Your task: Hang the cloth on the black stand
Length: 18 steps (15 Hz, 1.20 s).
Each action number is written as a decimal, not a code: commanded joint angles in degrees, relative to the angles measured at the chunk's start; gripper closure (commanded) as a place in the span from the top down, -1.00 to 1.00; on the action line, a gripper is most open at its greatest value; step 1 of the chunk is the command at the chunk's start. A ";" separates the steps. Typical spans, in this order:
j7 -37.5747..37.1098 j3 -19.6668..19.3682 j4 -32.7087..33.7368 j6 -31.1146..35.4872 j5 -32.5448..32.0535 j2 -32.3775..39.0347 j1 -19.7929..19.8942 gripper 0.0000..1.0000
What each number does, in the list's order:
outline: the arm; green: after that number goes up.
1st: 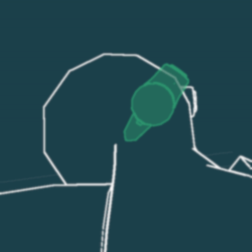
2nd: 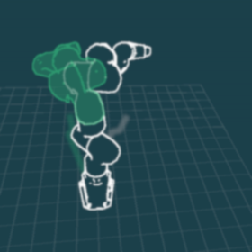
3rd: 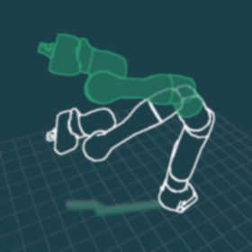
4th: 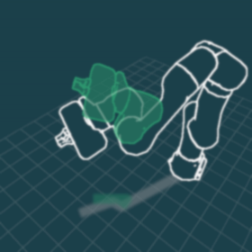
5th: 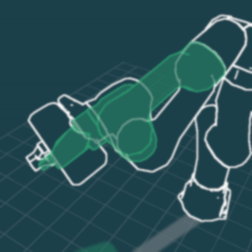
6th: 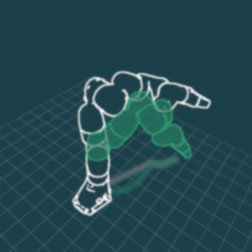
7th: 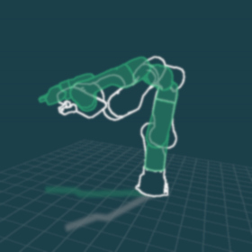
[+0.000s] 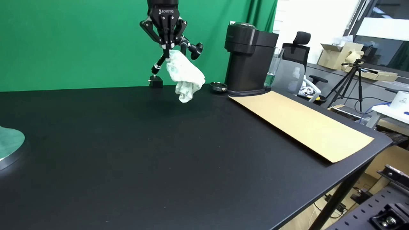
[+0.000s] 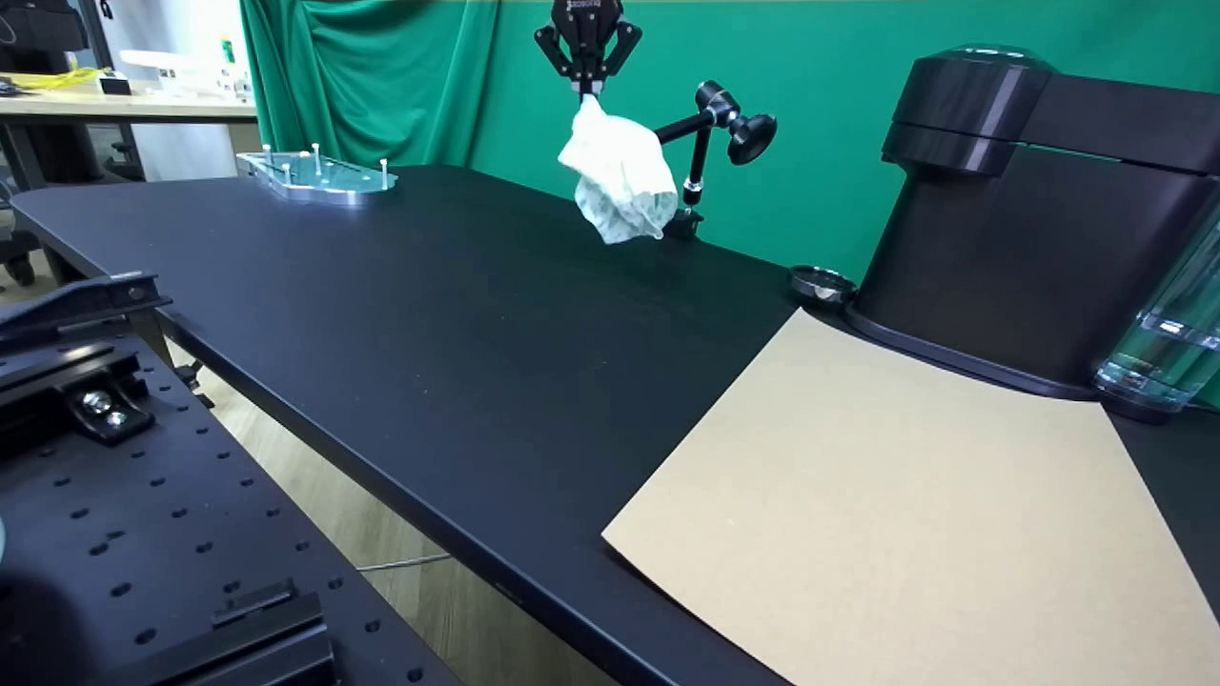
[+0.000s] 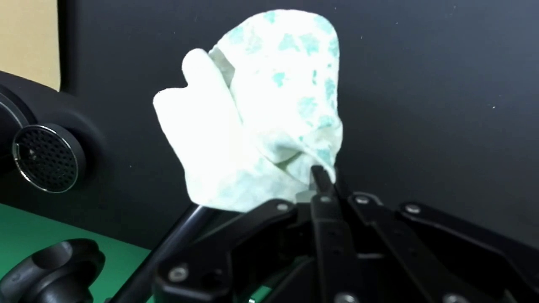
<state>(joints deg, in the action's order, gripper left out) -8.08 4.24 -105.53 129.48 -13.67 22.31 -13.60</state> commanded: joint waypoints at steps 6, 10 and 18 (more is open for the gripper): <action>-0.14 0.49 2.88 -1.91 -0.63 3.43 -1.43 -0.99; -0.03 0.63 3.39 -2.15 0.50 4.37 -1.19 -0.45; 0.41 0.48 4.58 -3.89 0.27 5.62 -1.18 0.61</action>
<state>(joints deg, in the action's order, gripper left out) -7.82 4.73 -103.34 127.87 -13.51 26.93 -14.81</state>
